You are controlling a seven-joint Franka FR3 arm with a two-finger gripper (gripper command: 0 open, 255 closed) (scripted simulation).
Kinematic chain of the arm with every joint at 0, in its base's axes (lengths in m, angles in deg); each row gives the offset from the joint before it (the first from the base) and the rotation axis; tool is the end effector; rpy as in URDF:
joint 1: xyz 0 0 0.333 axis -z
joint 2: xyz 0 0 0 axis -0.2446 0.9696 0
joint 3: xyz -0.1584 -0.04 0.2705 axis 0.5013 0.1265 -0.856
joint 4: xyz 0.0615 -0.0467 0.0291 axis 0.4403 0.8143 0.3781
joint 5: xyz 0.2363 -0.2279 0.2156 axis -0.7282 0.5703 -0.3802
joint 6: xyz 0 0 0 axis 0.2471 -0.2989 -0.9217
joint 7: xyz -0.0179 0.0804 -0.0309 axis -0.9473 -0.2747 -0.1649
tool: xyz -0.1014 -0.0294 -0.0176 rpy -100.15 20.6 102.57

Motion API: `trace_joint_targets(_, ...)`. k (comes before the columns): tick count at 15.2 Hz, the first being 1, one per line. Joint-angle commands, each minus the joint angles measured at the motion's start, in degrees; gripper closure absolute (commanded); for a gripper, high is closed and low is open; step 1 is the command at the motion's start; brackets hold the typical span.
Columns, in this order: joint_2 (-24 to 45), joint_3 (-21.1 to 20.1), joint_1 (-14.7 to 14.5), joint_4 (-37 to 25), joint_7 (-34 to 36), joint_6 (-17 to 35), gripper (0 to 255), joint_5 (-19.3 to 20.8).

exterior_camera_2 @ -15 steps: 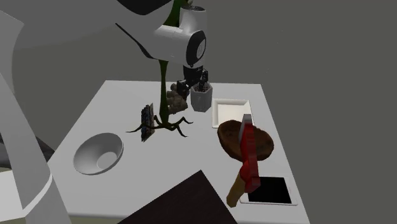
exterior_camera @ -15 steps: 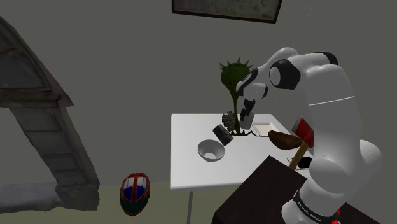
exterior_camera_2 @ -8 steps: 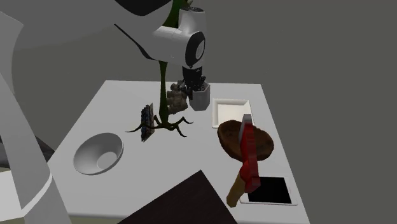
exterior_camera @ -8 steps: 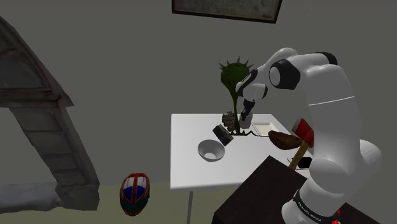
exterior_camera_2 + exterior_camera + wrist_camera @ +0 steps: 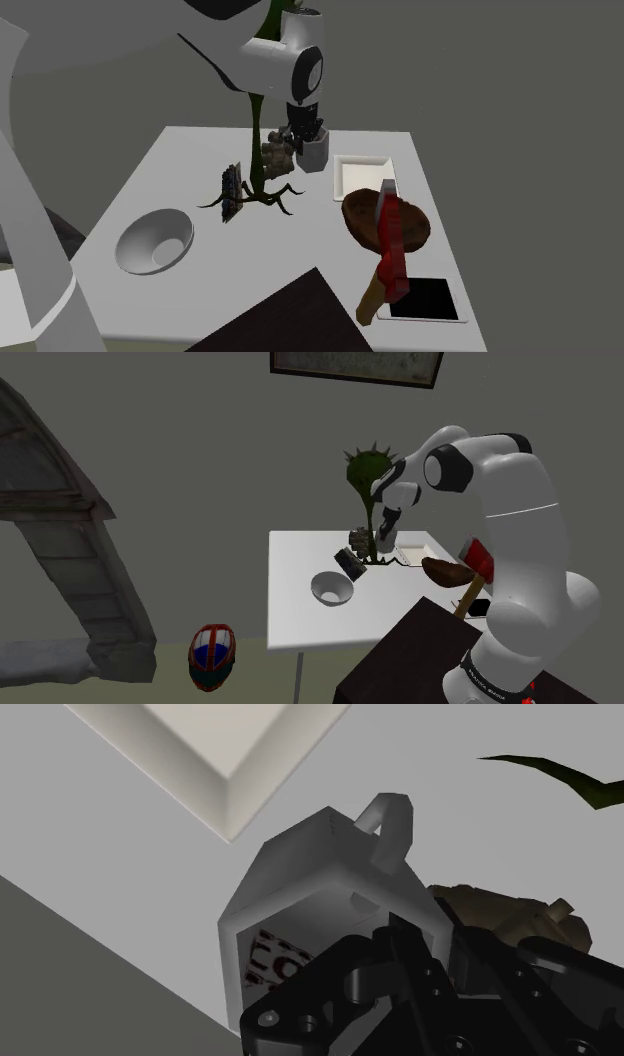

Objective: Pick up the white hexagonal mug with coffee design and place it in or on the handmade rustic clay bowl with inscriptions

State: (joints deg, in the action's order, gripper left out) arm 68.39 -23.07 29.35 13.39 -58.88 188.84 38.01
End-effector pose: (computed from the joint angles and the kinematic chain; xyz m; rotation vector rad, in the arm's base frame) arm 0.5293 -0.3948 0.2191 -3.1253 -0.2093 -0.0602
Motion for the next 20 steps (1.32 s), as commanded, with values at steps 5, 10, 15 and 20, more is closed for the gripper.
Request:
trace_joint_targets(5,-3.1,1.3,-1.0,0.0,1.1,-2.9,255,1.6)
trace_joint_targets(10,-5.5,2.3,-1.7,-0.3,2.0,-5.5,255,3.0)
trace_joint_targets(15,-7.7,3.2,-2.2,-1.0,2.9,-8.2,255,4.4)
trace_joint_targets(20,-9.8,3.9,-2.7,-2.0,3.8,-11.0,255,5.6)
